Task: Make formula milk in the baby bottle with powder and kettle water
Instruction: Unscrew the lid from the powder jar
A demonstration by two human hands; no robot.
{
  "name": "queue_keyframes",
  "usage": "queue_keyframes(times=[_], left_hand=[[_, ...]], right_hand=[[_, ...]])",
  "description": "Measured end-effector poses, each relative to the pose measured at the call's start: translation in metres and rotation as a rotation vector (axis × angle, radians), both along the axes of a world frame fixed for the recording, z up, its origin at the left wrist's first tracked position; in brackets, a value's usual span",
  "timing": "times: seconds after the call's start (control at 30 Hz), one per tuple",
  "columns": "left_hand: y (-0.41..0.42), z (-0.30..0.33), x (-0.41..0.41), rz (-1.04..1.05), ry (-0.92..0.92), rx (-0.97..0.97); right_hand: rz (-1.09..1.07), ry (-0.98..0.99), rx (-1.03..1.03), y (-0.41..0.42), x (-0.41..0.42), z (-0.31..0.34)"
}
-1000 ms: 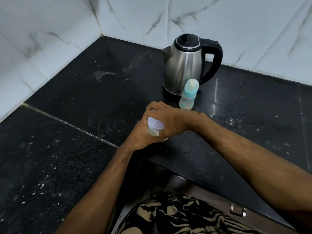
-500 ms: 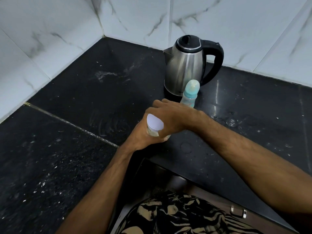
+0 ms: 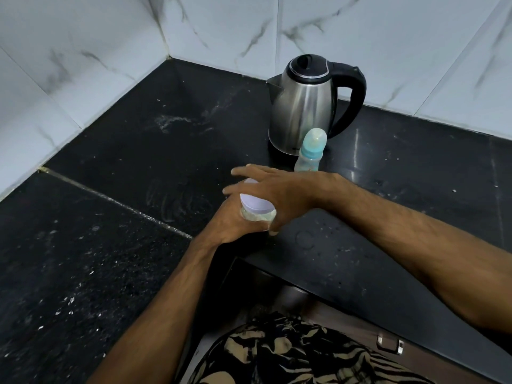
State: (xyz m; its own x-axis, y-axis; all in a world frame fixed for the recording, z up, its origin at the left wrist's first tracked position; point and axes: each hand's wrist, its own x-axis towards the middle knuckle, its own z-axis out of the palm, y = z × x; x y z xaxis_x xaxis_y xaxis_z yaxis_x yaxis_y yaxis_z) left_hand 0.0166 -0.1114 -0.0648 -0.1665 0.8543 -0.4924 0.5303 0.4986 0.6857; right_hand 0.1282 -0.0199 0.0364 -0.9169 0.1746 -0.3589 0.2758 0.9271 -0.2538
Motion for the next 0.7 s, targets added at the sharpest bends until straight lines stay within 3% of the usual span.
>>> queue_keyframes(times=[0.03,0.1,0.2,0.27,0.33,0.4,0.43,0.47,0.53,0.6,0.7], left_hand=[[0.0,0.007,-0.001,-0.024,0.076,-0.001],[0.003,-0.001,-0.008,-0.082,-0.029,0.263],[-0.02,0.024,-0.013,-0.002,-0.045,0.358],[-0.018,0.016,-0.016,0.029,-0.04,0.37],[0.004,-0.001,-0.015,0.056,0.021,0.284],[-0.01,-0.013,-0.012,-0.047,-0.101,0.2],[-0.007,-0.017,-0.009,-0.051,-0.061,0.047],[-0.007,-0.014,-0.008,-0.009,-0.068,0.045],[-0.007,-0.02,-0.019,-0.067,-0.066,0.308],[-0.011,-0.005,-0.022,0.071,-0.05,0.334],[-0.006,0.004,-0.013,0.047,-0.059,0.325]], right_hand=[[-0.061,0.073,-0.018,0.0,0.001,-0.001],[-0.198,0.176,0.12,-0.001,0.001,-0.004],[-0.255,0.134,0.337,0.001,-0.003,-0.013],[-0.213,0.094,0.26,0.001,-0.004,-0.012],[-0.125,0.04,0.103,0.005,-0.003,-0.005],[-0.083,0.002,-0.022,0.007,-0.002,0.001],[-0.098,-0.008,-0.054,0.006,0.0,0.002],[-0.126,0.001,-0.041,0.006,0.0,0.002],[-0.189,0.045,0.086,0.002,-0.001,-0.004],[-0.199,0.081,0.176,-0.001,-0.004,-0.01],[-0.176,0.166,0.142,-0.001,-0.002,-0.01]])
